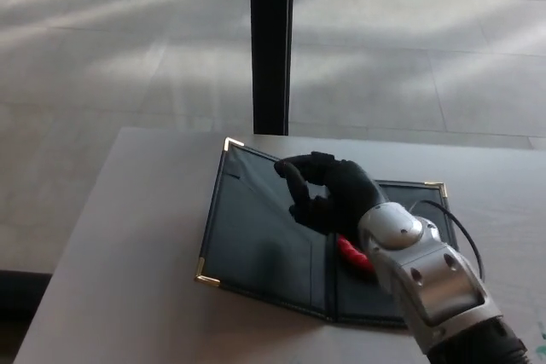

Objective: There is a diary kept infront of the robot and the robot uses its right hand to grab its cover and puses it to the left to open it.

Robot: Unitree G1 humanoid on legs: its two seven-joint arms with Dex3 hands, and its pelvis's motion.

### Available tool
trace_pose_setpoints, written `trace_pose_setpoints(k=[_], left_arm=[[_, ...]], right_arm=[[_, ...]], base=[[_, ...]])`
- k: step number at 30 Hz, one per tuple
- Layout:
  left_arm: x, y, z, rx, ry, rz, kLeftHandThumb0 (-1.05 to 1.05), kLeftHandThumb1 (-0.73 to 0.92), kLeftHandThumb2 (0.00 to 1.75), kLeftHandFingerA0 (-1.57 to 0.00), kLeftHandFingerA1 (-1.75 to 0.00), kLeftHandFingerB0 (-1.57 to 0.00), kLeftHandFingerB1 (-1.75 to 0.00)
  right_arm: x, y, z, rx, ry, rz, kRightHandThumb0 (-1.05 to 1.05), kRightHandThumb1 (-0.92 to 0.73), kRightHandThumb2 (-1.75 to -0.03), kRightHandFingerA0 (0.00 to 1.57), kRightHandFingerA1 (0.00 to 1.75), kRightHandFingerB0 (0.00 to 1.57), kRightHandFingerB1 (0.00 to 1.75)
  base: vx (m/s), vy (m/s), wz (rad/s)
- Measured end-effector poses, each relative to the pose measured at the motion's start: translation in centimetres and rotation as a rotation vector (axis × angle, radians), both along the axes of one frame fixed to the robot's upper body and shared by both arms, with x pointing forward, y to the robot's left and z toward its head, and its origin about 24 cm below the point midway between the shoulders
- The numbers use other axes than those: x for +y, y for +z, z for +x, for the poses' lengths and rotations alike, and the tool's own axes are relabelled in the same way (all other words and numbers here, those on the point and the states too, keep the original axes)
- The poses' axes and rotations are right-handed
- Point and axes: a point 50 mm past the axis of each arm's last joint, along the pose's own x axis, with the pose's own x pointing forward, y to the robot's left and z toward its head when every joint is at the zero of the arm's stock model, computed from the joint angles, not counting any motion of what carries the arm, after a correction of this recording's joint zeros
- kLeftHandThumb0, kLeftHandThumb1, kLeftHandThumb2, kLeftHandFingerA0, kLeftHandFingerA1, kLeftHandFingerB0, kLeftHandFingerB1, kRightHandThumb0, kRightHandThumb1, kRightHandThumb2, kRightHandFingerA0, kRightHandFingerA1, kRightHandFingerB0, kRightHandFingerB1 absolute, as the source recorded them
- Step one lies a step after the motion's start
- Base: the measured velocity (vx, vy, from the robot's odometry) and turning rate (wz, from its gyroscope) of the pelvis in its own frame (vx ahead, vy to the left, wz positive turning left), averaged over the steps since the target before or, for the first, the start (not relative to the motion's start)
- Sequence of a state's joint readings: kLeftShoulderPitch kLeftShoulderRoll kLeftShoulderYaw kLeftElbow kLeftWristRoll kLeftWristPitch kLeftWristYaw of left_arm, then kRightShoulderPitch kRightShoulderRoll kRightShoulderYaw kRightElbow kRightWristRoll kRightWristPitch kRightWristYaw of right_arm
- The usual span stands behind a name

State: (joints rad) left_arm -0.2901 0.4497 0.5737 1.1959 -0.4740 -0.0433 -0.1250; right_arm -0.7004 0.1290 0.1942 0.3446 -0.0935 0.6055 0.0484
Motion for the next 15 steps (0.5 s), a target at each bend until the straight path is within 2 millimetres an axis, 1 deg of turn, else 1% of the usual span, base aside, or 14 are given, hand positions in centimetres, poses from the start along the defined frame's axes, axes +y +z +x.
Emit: trace_pose_setpoints(k=[1, 2, 3, 4, 5, 6, 8, 9, 10, 11, 12, 13, 14, 15], left_arm=[[-1.0, -0.1, 0.9, -0.027, -0.037, -0.004, -1.05, 0.92, 1.12, -0.06, -1.66, -0.08, -1.40], [-1.2, -0.2, 1.0, -0.032, -0.042, -0.006, -1.05, 0.92, 1.09, -0.11, -1.65, -0.02, -1.33], [-1.2, -0.5, 0.7, -0.021, -0.031, -0.022, -1.05, 0.79, 1.45, -0.29, -1.07, -0.16, -0.90], [-1.1, -0.7, 0.3, -0.010, -0.019, -0.025, -1.05, 0.92, 1.13, -0.06, -1.67, -0.04, -1.39], [-0.9, -0.8, 0.1, -0.003, -0.013, -0.026, -1.05, 0.92, 1.13, -0.06, -1.67, -0.04, -1.39], [-0.8, -0.9, -0.1, 0.003, -0.008, -0.026, -1.05, 0.78, 1.44, -0.39, -1.14, -0.24, -0.96], [-0.6, -1.0, -0.7, 0.016, 0.004, -0.027, -1.05, 0.76, 1.43, -0.34, -1.11, -0.20, -0.96], [-0.5, -1.1, -1.0, 0.025, 0.011, -0.029, -1.05, 0.76, 1.43, -0.35, -1.12, -0.22, -0.98], [-0.4, -1.3, -1.3, 0.033, 0.019, -0.033, -1.05, 0.92, 1.07, -0.08, -1.67, -0.05, -1.37], [-0.4, -1.4, -1.5, 0.038, 0.025, -0.037, -1.05, 0.75, 1.42, -0.28, -1.05, -0.13, -0.90], [-0.3, -1.5, -1.8, 0.043, 0.032, -0.039, -1.05, 0.76, 1.43, -0.32, -1.07, -0.17, -0.91], [-0.2, -1.6, -2.0, 0.047, 0.038, -0.041, -1.05, 0.92, 1.04, -0.15, -1.50, 0.00, -1.20], [-0.2, -1.7, -2.3, 0.052, 0.044, -0.044, -1.05, 0.76, 1.43, -0.31, -1.06, -0.14, -0.89], [-0.1, -1.8, -2.5, 0.055, 0.049, -0.046, -1.05, 0.76, 1.43, -0.31, -1.06, -0.14, -0.89]], right_arm=[[0.0, 0.2, 0.0, 0.002, -0.001, 0.011, -0.88, -0.92, -0.74, 0.24, 0.48, 0.19, 0.42], [0.1, 0.3, 0.0, 0.004, 0.001, 0.018, -0.89, -0.92, -0.74, 0.28, 0.48, 0.21, 0.42], [0.5, 1.1, -0.1, -0.003, 0.014, 0.056, -0.88, -0.92, -0.74, 0.26, 0.47, 0.22, 0.42], [0.1, 1.9, 0.1, -0.015, 0.001, 0.085, -0.87, -0.92, -0.74, 0.30, 0.48, 0.24, 0.42], [-0.3, 2.5, 0.2, -0.024, -0.011, 0.107, -0.87, -0.92, -0.74, 0.30, 0.48, 0.24, 0.42], [-0.6, 2.9, 0.2, -0.032, -0.023, 0.127, -0.87, -0.92, -0.73, 0.29, 0.47, 0.23, 0.42], [-1.3, 4.0, 0.4, -0.050, -0.043, 0.165, -0.86, -0.92, -0.73, 0.31, 0.44, 0.24, 0.41], [-2.0, 4.9, 0.4, -0.068, -0.059, 0.197, -0.85, -0.92, -0.72, 0.31, 0.45, 0.24, 0.41], [-2.8, 5.8, 0.5, -0.085, -0.077, 0.233, -0.86, -0.92, -0.75, 0.29, 0.46, 0.22, 0.41], [-3.5, 6.4, 0.5, -0.098, -0.093, 0.257, -0.86, -0.92, -0.75, 0.29, 0.44, 0.22, 0.40], [-4.4, 7.0, 0.5, -0.113, -0.112, 0.279, -0.86, -0.92, -0.75, 0.27, 0.44, 0.21, 0.40], [-5.3, 7.5, 0.5, -0.128, -0.131, 0.298, -0.88, -0.92, -0.74, 0.27, 0.44, 0.21, 0.40], [-6.4, 8.1, 0.5, -0.145, -0.155, 0.320, -0.86, -0.92, -0.77, 0.30, 0.45, 0.21, 0.41], [-7.4, 8.6, 0.4, -0.161, -0.180, 0.339, -0.86, -0.92, -0.77, 0.30, 0.45, 0.21, 0.41]], base=[[0.00, 0.000, 0.00], [0.00, 0.000, 0.00], [0.00, 0.000, -0.09], [0.00, 0.000, 0.00], [0.00, 0.000, 0.00], [0.00, 0.000, 0.00], [0.00, 0.000, 0.00], [0.00, 0.000, 0.00], [0.00, 0.000, 0.00], [0.00, 0.000, 0.00], [0.00, 0.000, 0.00], [0.00, 0.000, 0.00], [0.00, 0.000, 0.00], [0.00, 0.000, 0.00]])
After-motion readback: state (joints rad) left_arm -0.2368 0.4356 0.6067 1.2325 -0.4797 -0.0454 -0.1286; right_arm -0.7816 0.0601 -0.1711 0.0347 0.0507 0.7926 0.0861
